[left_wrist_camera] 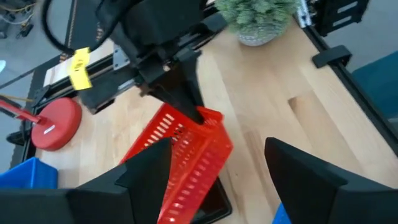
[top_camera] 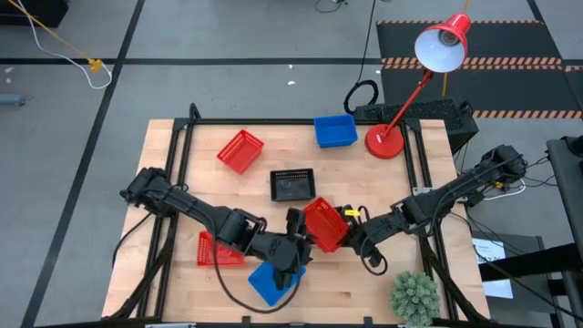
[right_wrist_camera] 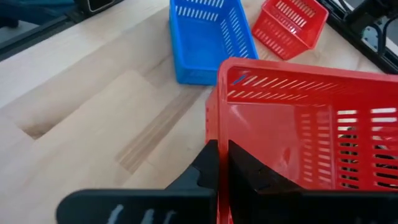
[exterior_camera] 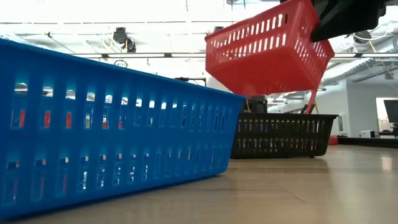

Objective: Stack baskets by color
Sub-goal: Stack the right red basket on the bottom red basket

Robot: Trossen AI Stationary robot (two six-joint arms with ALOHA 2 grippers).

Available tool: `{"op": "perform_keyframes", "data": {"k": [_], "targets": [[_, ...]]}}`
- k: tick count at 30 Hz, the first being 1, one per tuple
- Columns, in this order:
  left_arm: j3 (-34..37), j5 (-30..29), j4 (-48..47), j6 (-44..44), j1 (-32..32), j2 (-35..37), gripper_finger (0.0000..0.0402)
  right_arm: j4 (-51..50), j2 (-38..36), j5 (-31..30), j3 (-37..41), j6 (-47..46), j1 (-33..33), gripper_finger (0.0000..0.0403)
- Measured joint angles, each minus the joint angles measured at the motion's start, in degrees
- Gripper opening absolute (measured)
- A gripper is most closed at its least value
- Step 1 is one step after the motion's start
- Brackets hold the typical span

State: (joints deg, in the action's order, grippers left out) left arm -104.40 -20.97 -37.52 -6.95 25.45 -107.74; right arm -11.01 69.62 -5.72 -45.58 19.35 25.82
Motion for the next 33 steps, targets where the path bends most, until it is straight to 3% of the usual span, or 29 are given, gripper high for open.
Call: {"op": "perform_keyframes", "data": {"k": [10, 33], "targets": [[0.09, 9.9, 2.75, -3.14, -2.64, -3.96, 0.0269, 2.51, -0.01, 0.12, 0.0, 3.87, 0.72, 0.0004], [0.07, 8.36, -2.36, -3.47, -3.34, -3.74, 0.0268, 1.8, 0.01, 3.05, 0.0, 3.45, 0.85, 0.0004]]}}
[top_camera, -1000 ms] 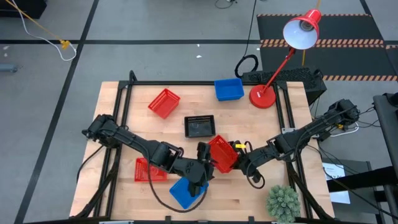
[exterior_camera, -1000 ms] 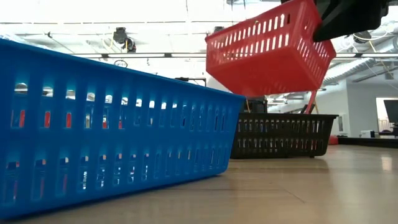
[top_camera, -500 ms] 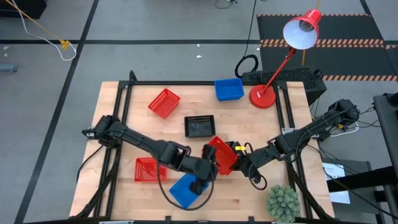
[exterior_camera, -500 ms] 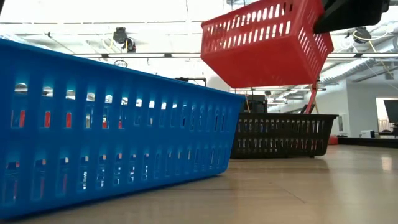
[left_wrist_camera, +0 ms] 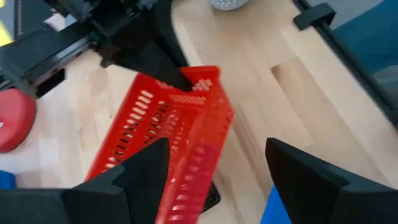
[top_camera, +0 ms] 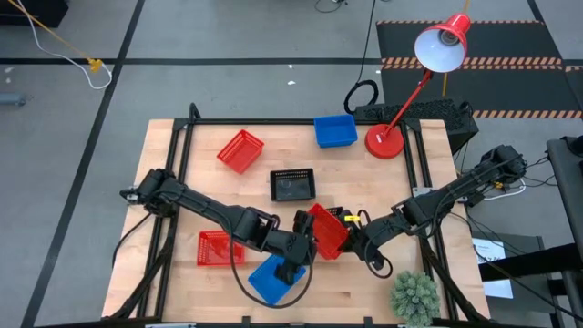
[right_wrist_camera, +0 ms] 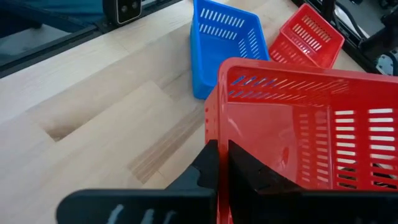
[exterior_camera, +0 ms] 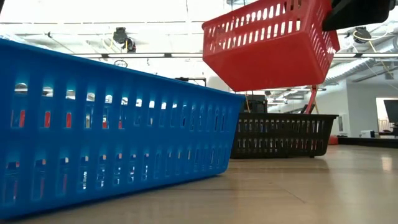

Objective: Stack baskets by color
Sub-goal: Stack the right red basket on the bottom red basket

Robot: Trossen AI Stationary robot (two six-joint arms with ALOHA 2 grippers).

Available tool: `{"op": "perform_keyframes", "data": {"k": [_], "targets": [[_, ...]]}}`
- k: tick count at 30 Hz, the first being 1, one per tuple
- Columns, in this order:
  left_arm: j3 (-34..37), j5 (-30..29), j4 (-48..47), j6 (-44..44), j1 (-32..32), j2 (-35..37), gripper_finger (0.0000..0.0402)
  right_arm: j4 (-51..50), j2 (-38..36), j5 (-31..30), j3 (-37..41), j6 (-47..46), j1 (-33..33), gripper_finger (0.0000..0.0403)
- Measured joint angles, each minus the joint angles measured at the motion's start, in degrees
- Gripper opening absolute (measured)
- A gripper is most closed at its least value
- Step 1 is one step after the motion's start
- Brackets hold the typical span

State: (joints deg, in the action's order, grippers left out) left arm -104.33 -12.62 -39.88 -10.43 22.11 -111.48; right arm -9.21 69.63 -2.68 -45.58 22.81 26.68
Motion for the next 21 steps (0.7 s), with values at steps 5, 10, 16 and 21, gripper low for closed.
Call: {"op": "perform_keyframes", "data": {"k": [5, 10, 16, 21], "targets": [[-0.01, -0.19, -0.75, -0.23, -1.18, -0.84, 0.0264, 0.31, 0.0, 0.0, 0.0, 0.27, 0.02, 0.0004], [0.05, 1.06, -2.37, -1.86, -2.57, -2.19, 0.0224, 0.33, 0.0, 0.01, 0.0, 0.44, 0.04, 0.0004], [-0.02, 3.83, -2.15, -2.95, -3.71, -2.39, 0.0153, -0.12, 0.0, 0.02, 0.0, 0.81, 0.04, 0.0004], [-0.02, 4.17, -2.03, -4.27, -3.85, -2.4, 0.0109, -0.46, 0.0, 0.01, 0.0, 0.87, 0.04, 0.0004]]}}
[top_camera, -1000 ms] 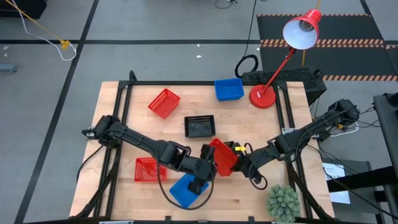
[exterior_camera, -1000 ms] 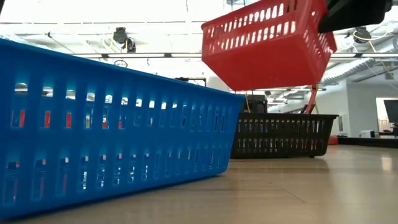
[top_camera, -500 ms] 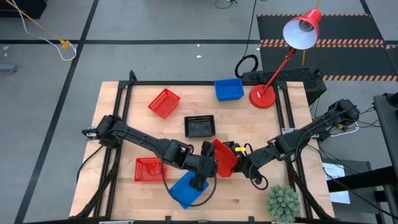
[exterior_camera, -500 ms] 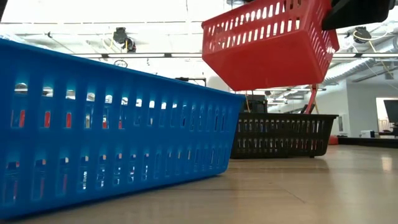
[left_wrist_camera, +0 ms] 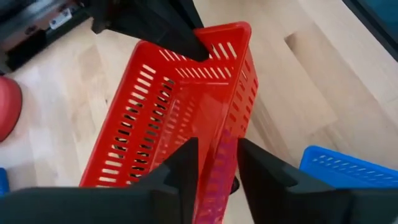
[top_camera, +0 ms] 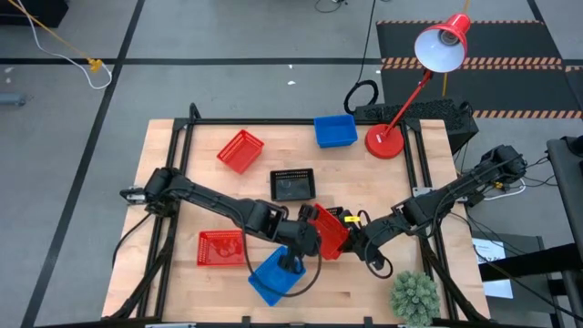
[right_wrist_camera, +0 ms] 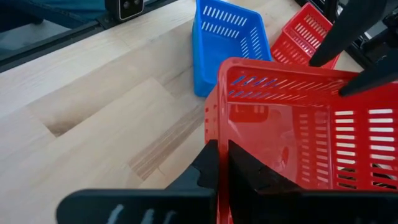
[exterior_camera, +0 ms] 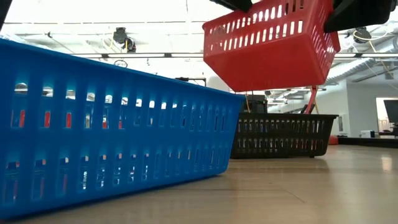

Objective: Stack baskets by color
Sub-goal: Stack the right red basket on the bottom red basket

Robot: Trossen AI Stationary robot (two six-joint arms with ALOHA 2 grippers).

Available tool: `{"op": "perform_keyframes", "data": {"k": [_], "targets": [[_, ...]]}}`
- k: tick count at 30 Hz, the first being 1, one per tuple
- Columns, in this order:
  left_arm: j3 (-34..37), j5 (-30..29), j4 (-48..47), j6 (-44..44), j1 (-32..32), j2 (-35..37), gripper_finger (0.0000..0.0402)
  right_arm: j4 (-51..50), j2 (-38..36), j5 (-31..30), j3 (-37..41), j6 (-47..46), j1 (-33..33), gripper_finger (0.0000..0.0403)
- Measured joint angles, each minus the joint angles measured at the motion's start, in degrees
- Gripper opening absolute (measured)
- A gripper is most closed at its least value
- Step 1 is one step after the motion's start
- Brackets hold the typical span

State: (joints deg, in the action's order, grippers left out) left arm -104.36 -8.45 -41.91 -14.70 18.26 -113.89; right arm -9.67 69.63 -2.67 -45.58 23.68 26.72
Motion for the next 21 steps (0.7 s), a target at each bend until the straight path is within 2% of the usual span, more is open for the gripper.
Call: {"op": "perform_keyframes", "data": {"k": [6, 15, 21], "targets": [[-0.01, -0.01, 1.06, 0.0, 0.08, -1.26, 0.0097, 0.02, 0.0, 0.01, 0.0, 1.03, 0.0, 0.0004], [0.04, -0.02, 1.7, -2.74, 0.13, -2.47, 0.0138, -0.21, 0.0, 0.01, 0.0, 1.07, 0.02, 0.0004], [0.04, -0.02, 1.44, -3.06, 0.01, -2.47, 0.0104, -0.44, 0.0, 0.01, 0.0, 1.1, 0.02, 0.0004]]}}
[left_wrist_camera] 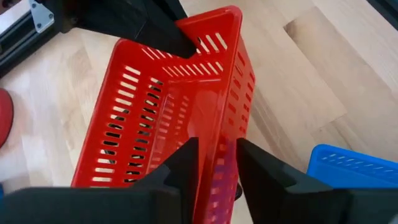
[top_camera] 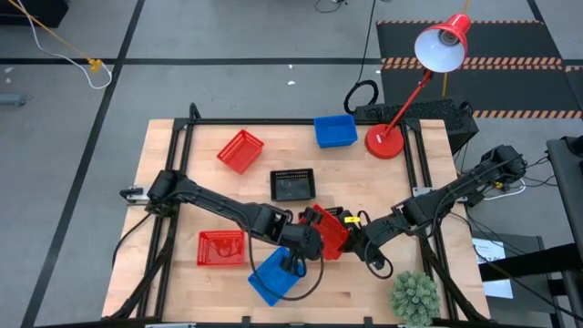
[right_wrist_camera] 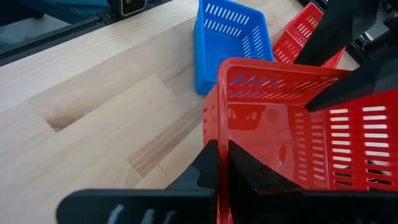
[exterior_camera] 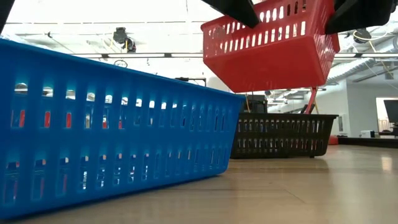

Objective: Stack baskets by color
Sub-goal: Stack the right red basket on the bottom red basket

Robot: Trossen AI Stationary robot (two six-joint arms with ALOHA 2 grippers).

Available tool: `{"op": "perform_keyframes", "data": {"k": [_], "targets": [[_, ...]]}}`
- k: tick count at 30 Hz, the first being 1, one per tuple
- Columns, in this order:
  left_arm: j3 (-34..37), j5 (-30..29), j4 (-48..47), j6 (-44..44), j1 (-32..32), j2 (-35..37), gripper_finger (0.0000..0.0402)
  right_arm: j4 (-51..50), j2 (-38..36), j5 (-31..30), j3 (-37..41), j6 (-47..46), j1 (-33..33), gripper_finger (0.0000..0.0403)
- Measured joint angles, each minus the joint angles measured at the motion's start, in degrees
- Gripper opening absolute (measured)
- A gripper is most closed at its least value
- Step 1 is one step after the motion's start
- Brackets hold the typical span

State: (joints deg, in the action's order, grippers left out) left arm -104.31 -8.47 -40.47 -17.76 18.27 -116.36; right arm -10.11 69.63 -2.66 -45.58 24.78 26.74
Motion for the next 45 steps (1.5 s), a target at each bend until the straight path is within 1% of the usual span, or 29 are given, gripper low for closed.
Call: {"op": "perform_keyframes", "data": {"k": [9, 12, 14, 16, 19, 22, 24, 26, 28, 32, 35, 39, 42, 45], "targets": [[0.0, 1.93, -0.18, -1.28, -0.51, 0.02, 0.0033, -0.11, 0.0, -0.09, 0.02, 1.13, 0.0, 0.0005], [0.0, 2.03, -0.42, -1.83, -0.55, 0.02, 0.0011, 0.07, -0.01, -0.54, 0.02, 1.92, 0.2, 0.0016], [0.0, 2.02, -0.46, -1.76, -0.56, 0.02, 0.0009, 0.72, -0.04, -2.12, 0.01, 1.32, 0.49, 0.0033], [0.0, 1.96, -0.39, -1.73, -0.55, 0.02, 0.0015, 1.84, -0.04, -3.59, 0.02, 0.12, 0.85, 0.0058], [0.0, 1.91, -0.27, -1.66, -0.53, 0.04, 0.0019, 3.35, -0.04, -5.09, 0.09, -1.53, 1.4, 0.0104], [0.0, 1.99, -0.39, -1.64, -0.51, 0.04, 0.0008, 4.33, -0.04, -8.03, 0.11, -3.18, 1.96, 0.0155], [0.0, 1.99, -0.65, -0.85, -0.47, 0.1, 0.0008, 4.68, -0.38, -9.55, 0.11, -4.45, 2.26, 0.0187], [0.0, 1.95, -0.75, 0.86, -0.47, 0.15, 0.0015, 4.9, -1.11, -9.69, 0.11, -6.19, 2.27, 0.0214], [0.0, 0.72, -1.4, 2.88, -0.31, 0.41, 0.0017, 6.37, -2.21, -9.7, 0.05, -8.29, 2.27, 0.0236], [-0.07, -0.5, -2.84, 7.11, -0.12, 1.35, 0.0007, 6.24, -5.41, -9.58, 0.0, -11.83, 2.27, 0.0263], [-0.2, -1.47, -3.51, 12.53, 0.45, 2.78, 0.0013, 5.66, -8.26, -9.45, 0.0, -14.56, 2.32, 0.0272], [-0.2, -5.42, -7.24, 21.12, 2.19, 4.68, 0.0012, 4.53, -12.27, -9.42, 0.0, -16.88, 3.25, 0.0274], [-0.2, -9.0, -11.67, 27.51, 5.01, 5.49, 0.0007, 3.3, -14.83, -9.35, 0.0, -17.03, 4.26, 0.0274], [-0.2, -10.83, -15.76, 33.24, 8.65, 5.73, 0.0013, 2.97, -16.74, -9.56, 0.0, -16.77, 4.92, 0.0274]]}}
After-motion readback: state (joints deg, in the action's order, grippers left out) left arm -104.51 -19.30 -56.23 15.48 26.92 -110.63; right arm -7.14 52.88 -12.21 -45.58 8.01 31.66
